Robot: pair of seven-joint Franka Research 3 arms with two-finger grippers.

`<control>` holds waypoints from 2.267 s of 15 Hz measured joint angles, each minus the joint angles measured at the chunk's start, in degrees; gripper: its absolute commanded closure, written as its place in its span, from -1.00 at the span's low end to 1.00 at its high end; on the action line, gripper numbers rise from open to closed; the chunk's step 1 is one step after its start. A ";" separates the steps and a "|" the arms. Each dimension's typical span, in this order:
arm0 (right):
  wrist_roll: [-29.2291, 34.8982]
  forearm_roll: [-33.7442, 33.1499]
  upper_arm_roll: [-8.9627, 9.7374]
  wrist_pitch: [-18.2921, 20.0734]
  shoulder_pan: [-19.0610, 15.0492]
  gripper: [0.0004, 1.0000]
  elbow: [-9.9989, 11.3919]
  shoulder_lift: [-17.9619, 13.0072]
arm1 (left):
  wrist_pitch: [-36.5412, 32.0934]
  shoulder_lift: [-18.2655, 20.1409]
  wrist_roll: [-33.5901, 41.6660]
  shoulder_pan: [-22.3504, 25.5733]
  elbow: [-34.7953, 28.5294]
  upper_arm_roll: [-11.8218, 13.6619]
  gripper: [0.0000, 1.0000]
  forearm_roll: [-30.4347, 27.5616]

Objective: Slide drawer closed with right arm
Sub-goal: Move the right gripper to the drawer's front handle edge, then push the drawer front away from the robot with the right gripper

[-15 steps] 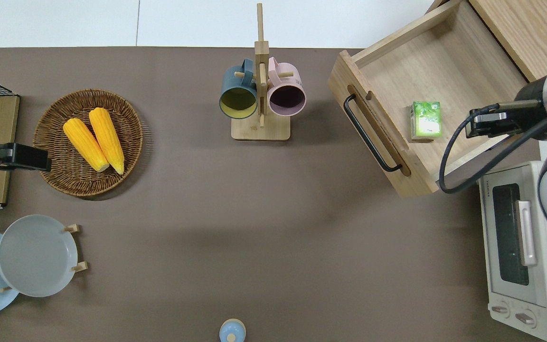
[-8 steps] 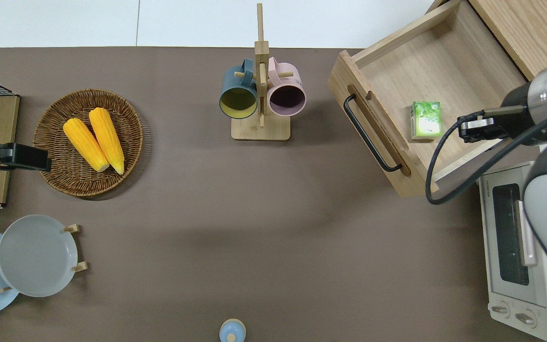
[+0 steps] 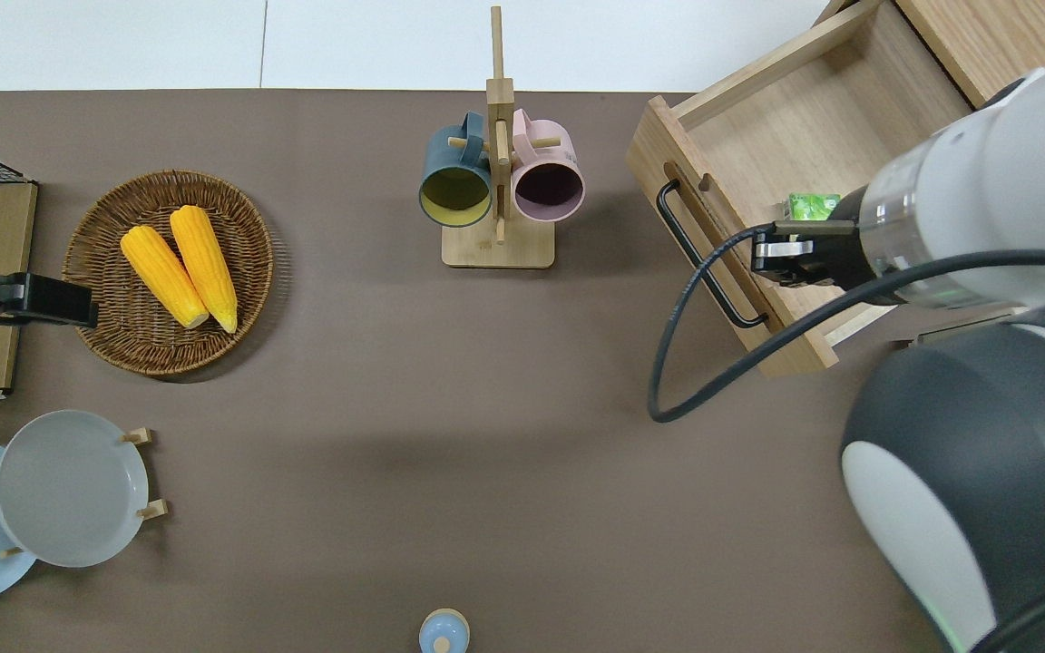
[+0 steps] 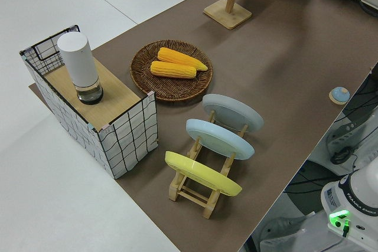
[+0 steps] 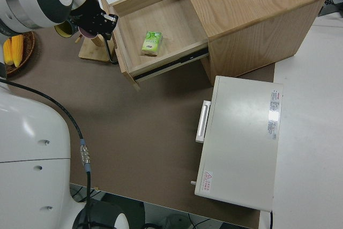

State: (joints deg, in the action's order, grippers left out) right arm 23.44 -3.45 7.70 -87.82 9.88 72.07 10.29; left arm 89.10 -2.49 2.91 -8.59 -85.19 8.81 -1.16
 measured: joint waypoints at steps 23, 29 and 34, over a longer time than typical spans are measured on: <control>52.95 0.04 -0.35 -5.97 9.28 1.00 0.83 13.09 | 0.00 0.00 0.00 0.00 0.00 0.00 -0.99 0.00; 55.99 0.03 -1.54 -6.04 9.03 1.00 0.91 16.56 | 0.00 0.00 0.00 0.00 0.00 0.00 -1.00 0.00; 55.98 0.00 -1.82 -8.14 7.76 1.00 0.91 18.11 | 0.00 0.00 0.00 0.00 0.00 0.00 -1.00 0.00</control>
State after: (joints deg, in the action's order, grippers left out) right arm 79.43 -3.45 5.87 -95.96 17.64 72.98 28.40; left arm 89.10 -2.49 2.91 -8.59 -85.19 8.81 -1.15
